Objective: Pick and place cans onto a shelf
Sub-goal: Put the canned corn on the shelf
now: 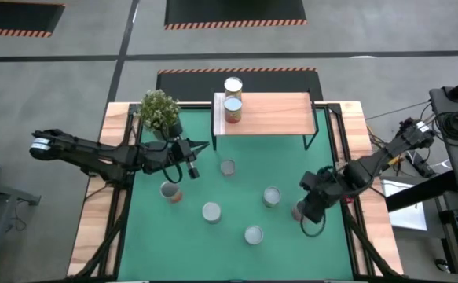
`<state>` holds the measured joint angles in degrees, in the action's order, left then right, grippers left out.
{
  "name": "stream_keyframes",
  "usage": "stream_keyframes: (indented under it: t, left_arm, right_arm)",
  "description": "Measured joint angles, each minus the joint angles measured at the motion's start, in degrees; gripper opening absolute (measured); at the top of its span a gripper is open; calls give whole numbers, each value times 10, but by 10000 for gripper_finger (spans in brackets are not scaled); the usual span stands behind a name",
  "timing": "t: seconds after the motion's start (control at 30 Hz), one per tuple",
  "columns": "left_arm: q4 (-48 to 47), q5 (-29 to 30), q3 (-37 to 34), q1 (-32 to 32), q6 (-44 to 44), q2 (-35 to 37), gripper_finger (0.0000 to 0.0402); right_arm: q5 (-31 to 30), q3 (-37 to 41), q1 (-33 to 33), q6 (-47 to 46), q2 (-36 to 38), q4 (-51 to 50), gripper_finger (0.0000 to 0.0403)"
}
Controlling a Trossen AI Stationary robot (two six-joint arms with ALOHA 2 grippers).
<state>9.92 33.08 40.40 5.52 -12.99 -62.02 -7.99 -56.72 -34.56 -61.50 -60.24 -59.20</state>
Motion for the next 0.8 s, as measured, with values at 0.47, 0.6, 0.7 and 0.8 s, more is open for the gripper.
stream_keyframes:
  t: [0.47,0.6,0.7,0.8]
  left_arm:
    - [2,0,0,0,2,0,0]
    - [2,0,0,0,2,0,0]
    - [3,0,0,0,2,0,0]
    - [4,0,1,0,3,0,0]
  right_arm:
    - [-191,28,-142,-23,-19,45,34]
    - [-191,28,-142,-24,-33,40,82]
    - [-190,28,-142,-31,-39,39,132]
    - [-191,28,-142,-34,-48,38,188]
